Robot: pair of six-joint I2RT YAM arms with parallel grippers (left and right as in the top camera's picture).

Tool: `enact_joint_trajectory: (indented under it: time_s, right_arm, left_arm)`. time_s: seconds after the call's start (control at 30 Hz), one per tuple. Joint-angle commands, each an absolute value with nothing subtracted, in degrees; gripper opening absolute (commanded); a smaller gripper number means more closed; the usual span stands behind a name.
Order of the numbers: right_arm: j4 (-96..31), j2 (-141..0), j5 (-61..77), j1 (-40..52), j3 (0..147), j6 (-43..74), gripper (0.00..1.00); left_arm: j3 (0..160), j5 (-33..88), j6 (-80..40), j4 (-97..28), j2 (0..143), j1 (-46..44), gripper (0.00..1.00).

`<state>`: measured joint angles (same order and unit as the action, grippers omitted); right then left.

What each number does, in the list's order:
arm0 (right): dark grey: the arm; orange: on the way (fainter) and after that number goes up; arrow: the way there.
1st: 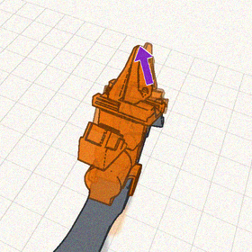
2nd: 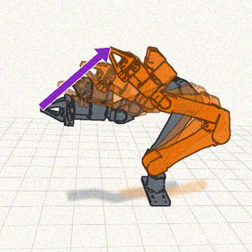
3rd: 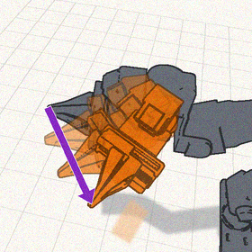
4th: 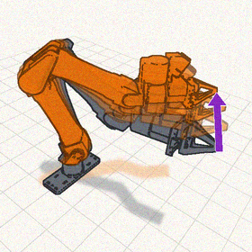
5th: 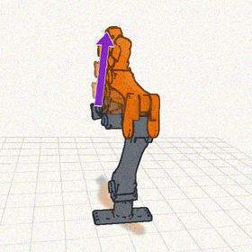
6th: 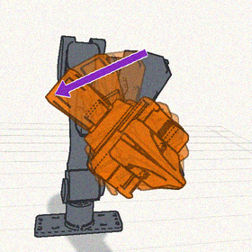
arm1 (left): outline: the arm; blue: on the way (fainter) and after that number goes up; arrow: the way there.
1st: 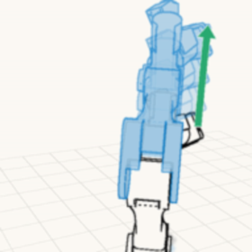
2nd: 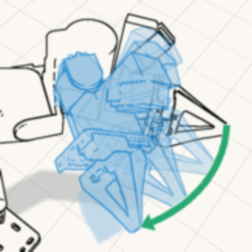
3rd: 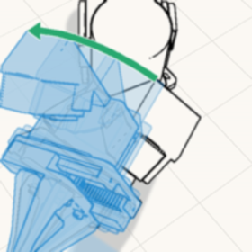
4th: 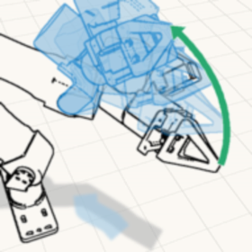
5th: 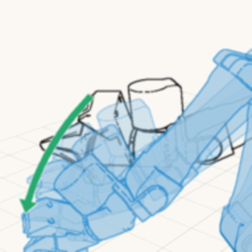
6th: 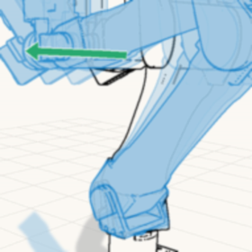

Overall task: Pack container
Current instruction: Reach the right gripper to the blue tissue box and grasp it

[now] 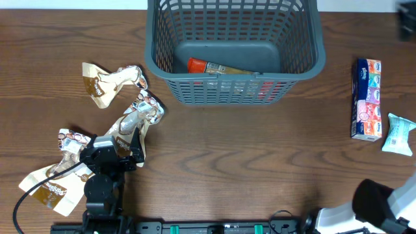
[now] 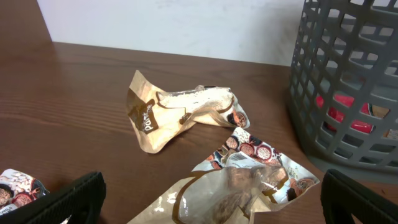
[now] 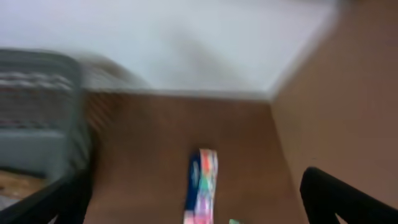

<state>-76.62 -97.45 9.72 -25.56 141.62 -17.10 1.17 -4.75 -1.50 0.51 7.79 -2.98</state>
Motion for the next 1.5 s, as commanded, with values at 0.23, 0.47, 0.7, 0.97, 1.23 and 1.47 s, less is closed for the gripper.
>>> enact_joint_trajectory:
  time_s: [0.23,0.47,0.7,0.97,1.23,1.47]
  right_arm:
    - [-83.22,-111.63,10.81,-35.55,132.99,-11.88,0.93]
    - [-79.24,-122.52,9.26,-35.16,125.62,-12.91,0.99]
    - [-76.05,-130.26,5.3,-34.28,121.03,-12.23,0.96]
    - [-75.96,-136.2,1.98,-32.23,120.99,-12.23,0.94]
    - [-75.64,-139.7,-0.25,-29.56,120.99,-12.25,0.9]
    - [-75.61,-142.69,-0.23,-29.1,120.9,-11.55,0.78]
  left_arm:
    - [0.27,-5.39,-1.63,1.02,7.86,-2.63,0.99]
    - [0.27,-5.41,-1.63,2.96,7.86,-2.63,0.99]
    - [0.27,-5.39,-1.63,3.14,7.86,-2.63,0.98]
    - [0.27,-5.41,-1.63,3.14,7.86,-2.63,0.99]
    - [0.27,-5.41,-1.63,3.14,7.86,-2.63,0.99]
    - [0.27,-5.41,-1.61,3.11,7.86,-2.63,0.98]
